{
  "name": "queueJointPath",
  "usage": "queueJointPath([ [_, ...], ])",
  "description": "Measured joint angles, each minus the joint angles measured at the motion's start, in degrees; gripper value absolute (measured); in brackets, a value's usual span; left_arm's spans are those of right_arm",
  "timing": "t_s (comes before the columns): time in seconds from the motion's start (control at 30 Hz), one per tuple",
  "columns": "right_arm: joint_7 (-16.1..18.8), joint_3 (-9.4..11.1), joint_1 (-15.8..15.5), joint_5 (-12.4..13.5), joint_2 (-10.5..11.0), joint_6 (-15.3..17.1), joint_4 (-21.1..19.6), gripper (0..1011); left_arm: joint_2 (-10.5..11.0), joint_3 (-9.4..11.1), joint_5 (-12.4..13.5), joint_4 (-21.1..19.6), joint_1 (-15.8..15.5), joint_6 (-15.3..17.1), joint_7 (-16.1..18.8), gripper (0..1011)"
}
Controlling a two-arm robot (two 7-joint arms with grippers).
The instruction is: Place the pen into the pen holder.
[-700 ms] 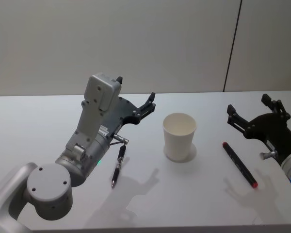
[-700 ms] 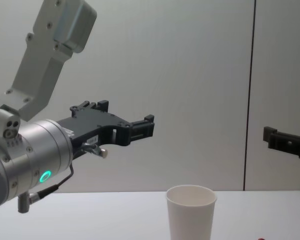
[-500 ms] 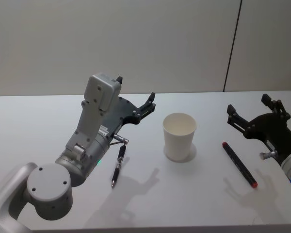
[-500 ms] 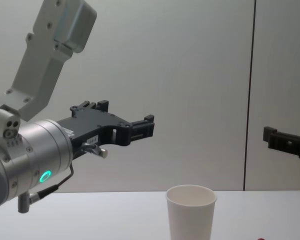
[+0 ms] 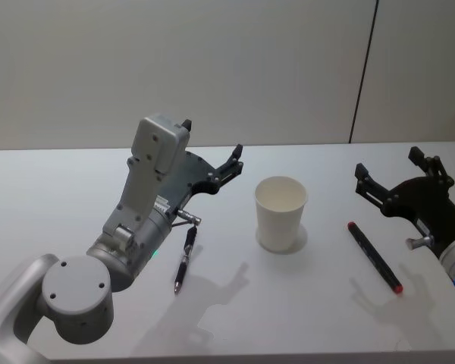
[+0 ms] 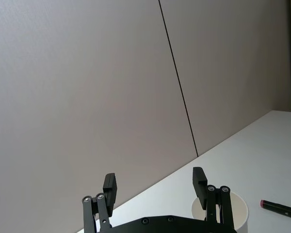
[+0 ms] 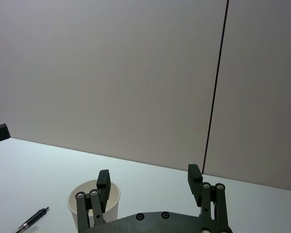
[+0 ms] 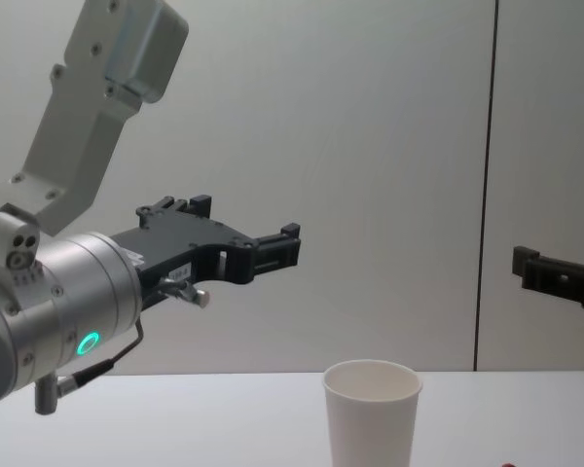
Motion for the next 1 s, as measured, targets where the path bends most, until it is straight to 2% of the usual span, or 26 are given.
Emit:
queueJointPath([
  [0.77,-0.02,0.03,0.0,-0.1,-0.02,0.08,0.0,1002,0.0,0.0,0.0,0.0,0.0,0.0,0.0,999],
  [1.0,-1.1,0.16,0.27,-1.28,-0.12,1.91,0.32,1002,0.0,0.0,0.0,0.0,0.0,0.0,0.0,1000],
])
